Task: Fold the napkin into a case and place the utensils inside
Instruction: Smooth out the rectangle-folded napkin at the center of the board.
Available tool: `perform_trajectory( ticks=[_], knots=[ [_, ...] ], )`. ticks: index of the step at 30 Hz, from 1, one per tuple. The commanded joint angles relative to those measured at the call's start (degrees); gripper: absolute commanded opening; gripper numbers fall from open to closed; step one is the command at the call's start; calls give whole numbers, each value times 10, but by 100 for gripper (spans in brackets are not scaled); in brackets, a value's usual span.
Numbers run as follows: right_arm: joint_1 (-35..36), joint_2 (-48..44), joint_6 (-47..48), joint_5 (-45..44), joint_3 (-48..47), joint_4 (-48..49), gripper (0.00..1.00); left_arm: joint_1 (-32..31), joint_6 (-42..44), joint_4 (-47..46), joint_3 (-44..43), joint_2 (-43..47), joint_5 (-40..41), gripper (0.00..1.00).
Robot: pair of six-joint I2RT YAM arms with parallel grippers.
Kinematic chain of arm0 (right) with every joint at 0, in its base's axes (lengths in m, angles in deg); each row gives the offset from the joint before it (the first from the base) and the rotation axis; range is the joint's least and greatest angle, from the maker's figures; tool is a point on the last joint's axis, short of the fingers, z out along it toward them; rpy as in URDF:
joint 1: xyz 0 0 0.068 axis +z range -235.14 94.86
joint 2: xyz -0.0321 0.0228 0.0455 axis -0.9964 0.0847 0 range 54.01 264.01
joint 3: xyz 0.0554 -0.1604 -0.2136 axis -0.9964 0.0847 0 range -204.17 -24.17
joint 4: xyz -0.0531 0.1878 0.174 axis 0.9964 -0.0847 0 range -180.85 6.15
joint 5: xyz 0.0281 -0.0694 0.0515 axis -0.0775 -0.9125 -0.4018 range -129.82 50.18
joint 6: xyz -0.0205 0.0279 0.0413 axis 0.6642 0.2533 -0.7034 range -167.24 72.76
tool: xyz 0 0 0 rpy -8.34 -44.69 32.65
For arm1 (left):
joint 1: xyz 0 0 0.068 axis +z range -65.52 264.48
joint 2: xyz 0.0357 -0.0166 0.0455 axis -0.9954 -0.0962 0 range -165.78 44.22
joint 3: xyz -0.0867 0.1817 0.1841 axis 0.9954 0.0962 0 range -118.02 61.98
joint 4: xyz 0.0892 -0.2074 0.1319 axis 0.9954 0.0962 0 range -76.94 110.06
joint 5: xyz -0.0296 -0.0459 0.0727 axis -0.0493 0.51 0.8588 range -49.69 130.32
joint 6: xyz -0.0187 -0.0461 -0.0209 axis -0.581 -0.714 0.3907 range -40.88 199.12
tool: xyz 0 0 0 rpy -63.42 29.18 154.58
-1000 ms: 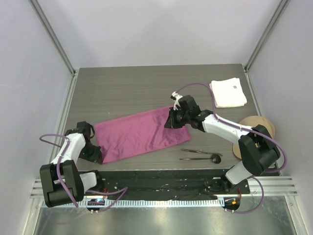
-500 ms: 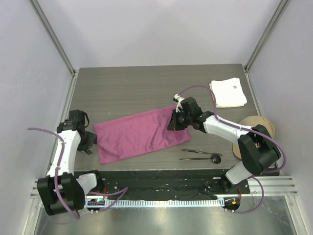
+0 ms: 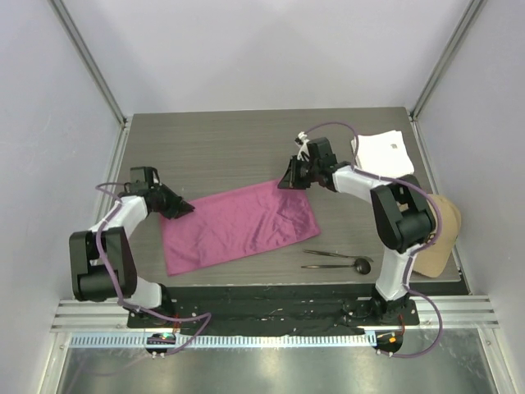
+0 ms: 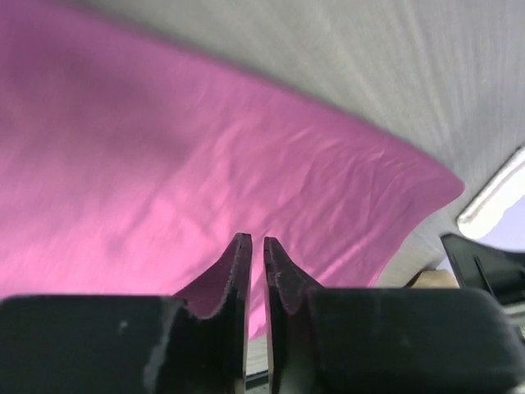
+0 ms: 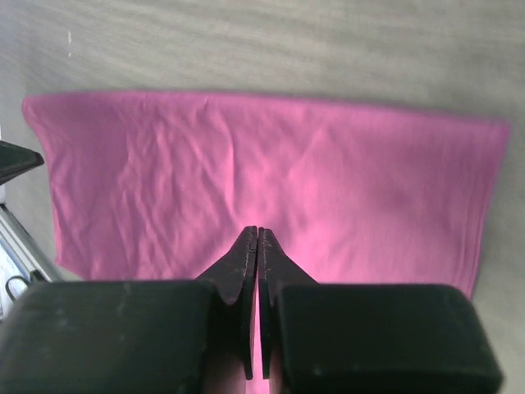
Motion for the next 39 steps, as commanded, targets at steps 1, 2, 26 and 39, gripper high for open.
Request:
perform_trajectory(
  ticks=[1, 2, 26, 39],
  knots=[
    [-18, 65, -27, 26, -58, 54, 2, 12, 32, -72, -49, -43, -49, 13],
    [-21, 77, -29, 32, -69, 54, 2, 17, 36, -67, -58, -59, -49, 11],
    [-61, 182, -41, 49, -108, 74, 1, 98, 120, 1, -122, -162, 83, 6],
    [-65, 178, -71, 71, -116, 95, 1, 62, 184, 38, -171, -110, 204, 4]
  ],
)
